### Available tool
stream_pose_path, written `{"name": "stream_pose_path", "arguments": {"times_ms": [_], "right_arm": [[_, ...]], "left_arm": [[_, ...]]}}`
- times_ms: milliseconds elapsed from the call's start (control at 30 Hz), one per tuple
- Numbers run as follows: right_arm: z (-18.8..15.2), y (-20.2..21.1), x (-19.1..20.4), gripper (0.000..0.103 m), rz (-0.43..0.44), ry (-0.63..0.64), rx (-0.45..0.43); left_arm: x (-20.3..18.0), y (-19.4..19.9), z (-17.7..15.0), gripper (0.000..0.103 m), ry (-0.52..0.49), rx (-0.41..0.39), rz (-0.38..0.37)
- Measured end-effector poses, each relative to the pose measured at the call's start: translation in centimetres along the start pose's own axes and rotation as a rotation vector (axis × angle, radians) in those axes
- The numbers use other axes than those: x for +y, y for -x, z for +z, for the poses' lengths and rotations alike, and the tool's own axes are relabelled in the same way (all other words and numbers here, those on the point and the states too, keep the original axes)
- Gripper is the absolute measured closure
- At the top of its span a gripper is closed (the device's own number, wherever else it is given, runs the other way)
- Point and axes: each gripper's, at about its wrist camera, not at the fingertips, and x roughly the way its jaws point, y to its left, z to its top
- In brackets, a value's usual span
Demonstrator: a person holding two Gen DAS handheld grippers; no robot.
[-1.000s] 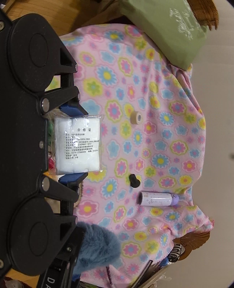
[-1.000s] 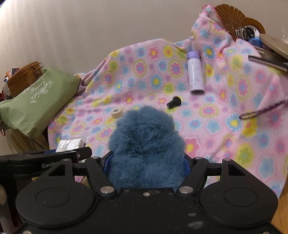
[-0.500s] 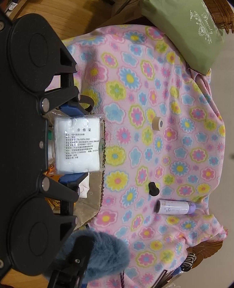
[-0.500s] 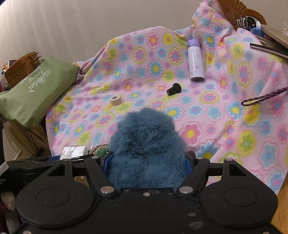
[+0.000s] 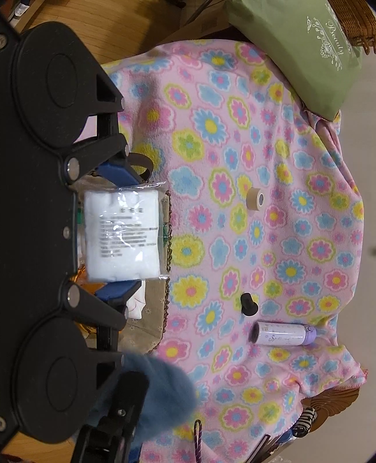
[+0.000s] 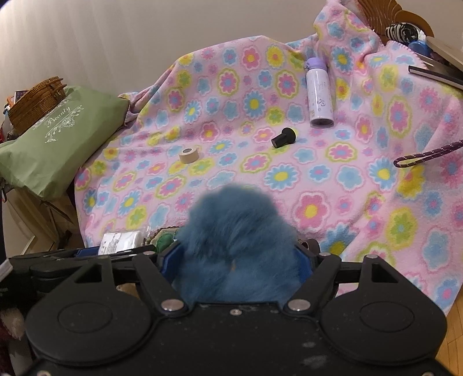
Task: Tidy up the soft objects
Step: 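Lower the packet and scrunchie into the basket and open both tools, then withdraw both tools toward the beige tape roll and black massager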
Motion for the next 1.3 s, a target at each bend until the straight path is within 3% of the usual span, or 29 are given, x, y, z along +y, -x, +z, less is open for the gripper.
{"name": "stream_pose_path", "arguments": {"times_ms": [733, 833, 1067, 1300], "right_arm": [[-0.1, 0.5, 0.0, 0.02, -0.001, 0.006, -0.032], [-0.1, 0.8, 0.1, 0.017, 0.002, 0.015, -0.052], [0.2, 2.1, 0.5, 0.0, -0.05, 0.071, -0.169], [1.7, 3.6, 0.0, 0.0, -0.052, 0.034, -0.295]], "left_arm": [[-0.2, -0.1, -0.1, 0.036, 0.009, 0.01, -0.013], [0.0, 0.0, -0.1, 0.027, 0.022, 0.002, -0.02], [0.2, 0.9, 0.1, 0.027, 0.035, -0.046, -0.031], [0.6, 1.9, 0.7, 0.025, 0.068, -0.107, -0.052]]}}
